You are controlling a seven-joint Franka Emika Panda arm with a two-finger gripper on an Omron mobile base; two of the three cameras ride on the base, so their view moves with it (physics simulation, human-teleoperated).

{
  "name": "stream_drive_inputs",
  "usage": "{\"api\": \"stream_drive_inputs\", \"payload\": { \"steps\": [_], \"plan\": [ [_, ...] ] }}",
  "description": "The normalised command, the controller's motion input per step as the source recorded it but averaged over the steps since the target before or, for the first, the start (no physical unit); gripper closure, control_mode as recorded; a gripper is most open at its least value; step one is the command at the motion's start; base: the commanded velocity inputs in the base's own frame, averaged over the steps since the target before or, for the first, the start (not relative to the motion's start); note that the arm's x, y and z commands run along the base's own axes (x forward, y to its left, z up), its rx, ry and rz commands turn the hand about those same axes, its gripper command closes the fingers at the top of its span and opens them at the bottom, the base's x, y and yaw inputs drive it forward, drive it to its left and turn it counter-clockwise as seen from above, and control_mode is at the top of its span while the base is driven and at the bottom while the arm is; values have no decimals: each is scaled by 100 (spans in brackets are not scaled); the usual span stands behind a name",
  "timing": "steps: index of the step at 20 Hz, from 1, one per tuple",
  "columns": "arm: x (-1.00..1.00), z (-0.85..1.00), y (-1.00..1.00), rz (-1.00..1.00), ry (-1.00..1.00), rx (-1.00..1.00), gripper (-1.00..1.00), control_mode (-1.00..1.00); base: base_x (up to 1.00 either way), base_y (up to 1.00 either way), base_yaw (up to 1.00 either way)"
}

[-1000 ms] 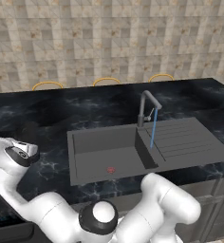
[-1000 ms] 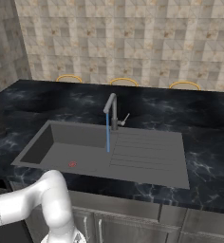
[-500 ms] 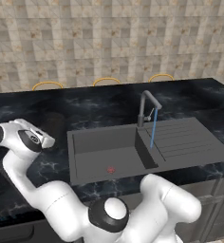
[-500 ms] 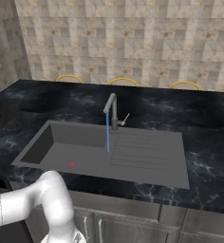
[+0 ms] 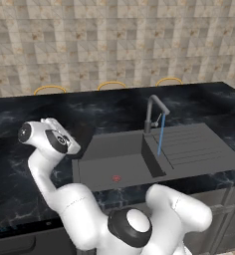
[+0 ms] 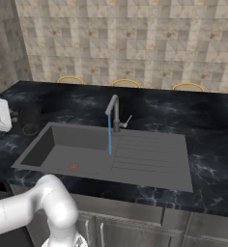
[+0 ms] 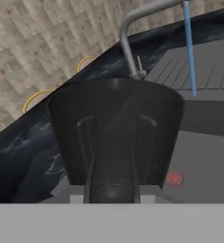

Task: Turn on the sink faucet and place the jug under the water for a few seconds to fill it up.

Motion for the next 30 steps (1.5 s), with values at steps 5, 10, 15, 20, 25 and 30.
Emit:
{"api": "stream_drive_inputs", "payload": {
  "steps": [5,10,15,20,25,30],
  "plan": [
    [0,0,-100,-9,0,8,100,-100,0,0,0],
    [0,0,-100,-8,1,7,100,-100,0,0,0],
    [0,0,-100,-5,3,6,100,-100,0,0,0],
    [0,0,-100,-5,0,1,100,-100,0,0,0],
    [0,-5,-25,0,0,0,100,-100,0,0,0],
    [0,-6,0,0,0,0,100,-100,0,0,0]
  ]
}}
